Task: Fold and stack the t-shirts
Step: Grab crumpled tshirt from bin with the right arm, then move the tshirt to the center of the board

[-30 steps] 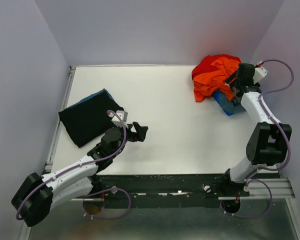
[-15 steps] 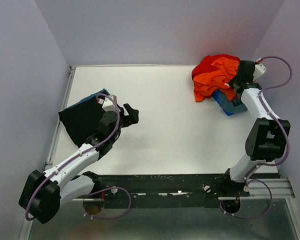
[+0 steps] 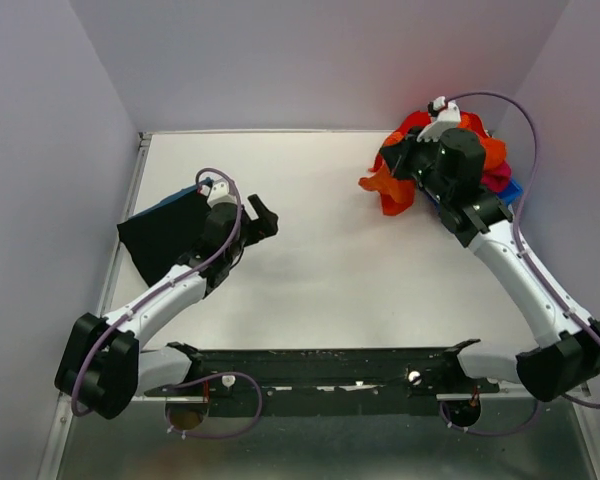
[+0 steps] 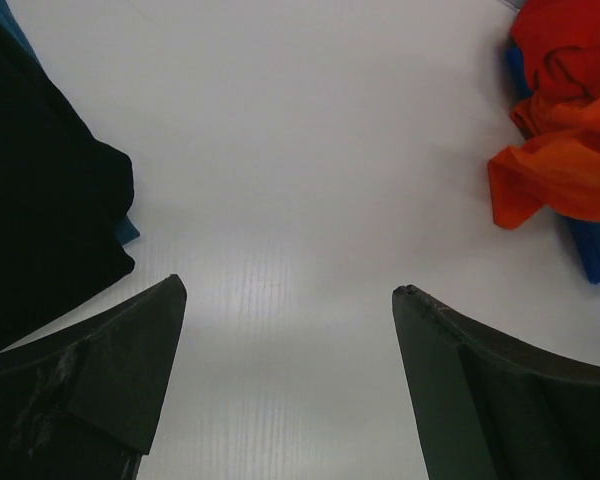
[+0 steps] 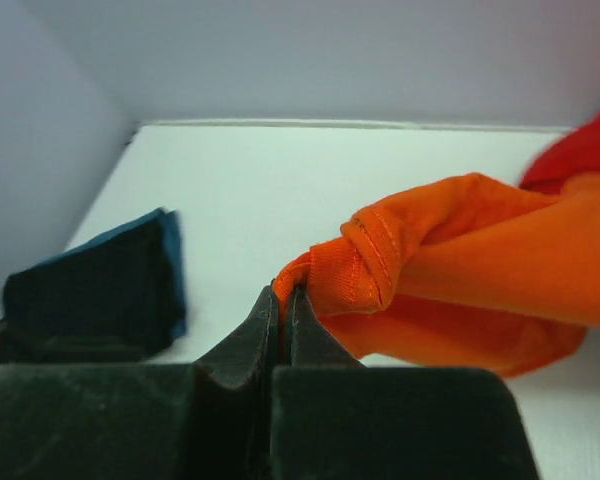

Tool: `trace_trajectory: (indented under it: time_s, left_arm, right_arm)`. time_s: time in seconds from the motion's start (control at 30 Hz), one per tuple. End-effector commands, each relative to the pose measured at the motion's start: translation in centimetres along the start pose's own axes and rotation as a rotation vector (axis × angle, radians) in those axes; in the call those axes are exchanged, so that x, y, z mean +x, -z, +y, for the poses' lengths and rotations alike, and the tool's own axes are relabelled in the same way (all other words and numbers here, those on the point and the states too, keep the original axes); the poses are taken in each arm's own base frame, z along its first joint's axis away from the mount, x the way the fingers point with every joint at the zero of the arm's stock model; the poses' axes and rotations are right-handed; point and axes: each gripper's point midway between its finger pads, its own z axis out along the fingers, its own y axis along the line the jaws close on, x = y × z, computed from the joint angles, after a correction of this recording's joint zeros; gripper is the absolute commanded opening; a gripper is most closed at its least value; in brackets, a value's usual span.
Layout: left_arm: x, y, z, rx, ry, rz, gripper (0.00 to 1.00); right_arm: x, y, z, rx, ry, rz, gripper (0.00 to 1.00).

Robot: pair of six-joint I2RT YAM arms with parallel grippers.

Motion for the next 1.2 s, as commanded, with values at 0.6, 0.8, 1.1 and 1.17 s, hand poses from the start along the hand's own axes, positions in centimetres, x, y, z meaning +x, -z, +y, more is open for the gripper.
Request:
trace_trajectory:
  time_s: [0.6, 0.8, 1.1, 1.17]
  left_arm:
    - [7.0, -6.8, 2.3, -0.112, 0.112, 0.299, 0.98]
    - [7.8, -9.3, 6.0, -0.207, 0.15, 0.322, 0.98]
    - [4.0, -12.1, 11.5, -0.369, 0.122, 0.265, 0.98]
    - [3.3, -12.7, 12.3, -0.373, 0.127, 0.262, 0.98]
  right_arm:
    - [10.2, 7.8, -1.6, -0.024, -0.007, 0.01, 0.01]
    - [13.0, 7.6, 3.6, -0.3, 0.004, 0.194, 0.01]
    - [16.8, 11.5, 21.5, -0.755, 0.262, 0.387, 0.01]
    - [16.2, 12.2, 22.9, -0.784, 0.281, 0.376, 0.01]
